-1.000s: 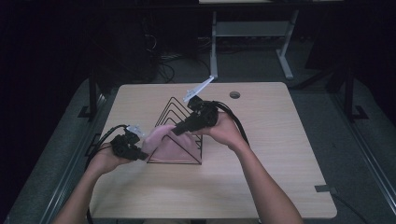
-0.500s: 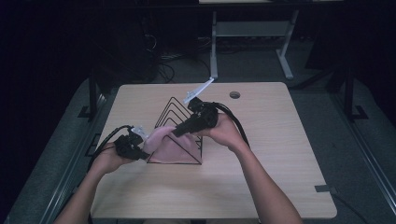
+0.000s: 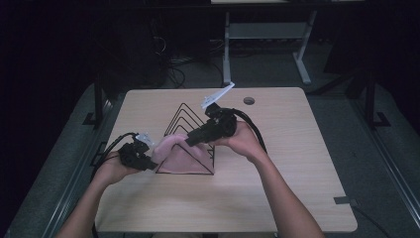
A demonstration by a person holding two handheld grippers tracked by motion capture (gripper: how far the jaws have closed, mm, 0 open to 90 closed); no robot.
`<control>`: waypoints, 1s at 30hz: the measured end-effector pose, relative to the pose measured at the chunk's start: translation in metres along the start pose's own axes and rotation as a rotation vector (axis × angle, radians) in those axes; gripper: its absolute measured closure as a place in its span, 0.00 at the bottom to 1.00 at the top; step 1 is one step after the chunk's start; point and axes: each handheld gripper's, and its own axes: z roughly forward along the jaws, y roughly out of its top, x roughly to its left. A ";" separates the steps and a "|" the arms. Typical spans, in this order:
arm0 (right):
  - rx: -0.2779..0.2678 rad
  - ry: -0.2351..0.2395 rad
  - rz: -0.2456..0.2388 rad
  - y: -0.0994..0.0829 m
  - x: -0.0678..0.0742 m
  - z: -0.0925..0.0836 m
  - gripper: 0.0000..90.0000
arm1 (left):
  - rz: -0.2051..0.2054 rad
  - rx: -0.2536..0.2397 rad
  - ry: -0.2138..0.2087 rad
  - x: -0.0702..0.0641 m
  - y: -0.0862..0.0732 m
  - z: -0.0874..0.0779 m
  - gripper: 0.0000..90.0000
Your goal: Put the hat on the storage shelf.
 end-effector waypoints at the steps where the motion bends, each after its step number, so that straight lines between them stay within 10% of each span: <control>1: -0.009 -0.005 0.009 -0.002 0.001 -0.004 0.69 | -0.002 -0.002 0.000 0.000 0.000 0.000 0.78; 30: -0.045 -0.304 0.190 -0.121 -0.006 -0.097 0.36 | -0.041 -0.111 -0.031 -0.011 -0.025 -0.026 0.55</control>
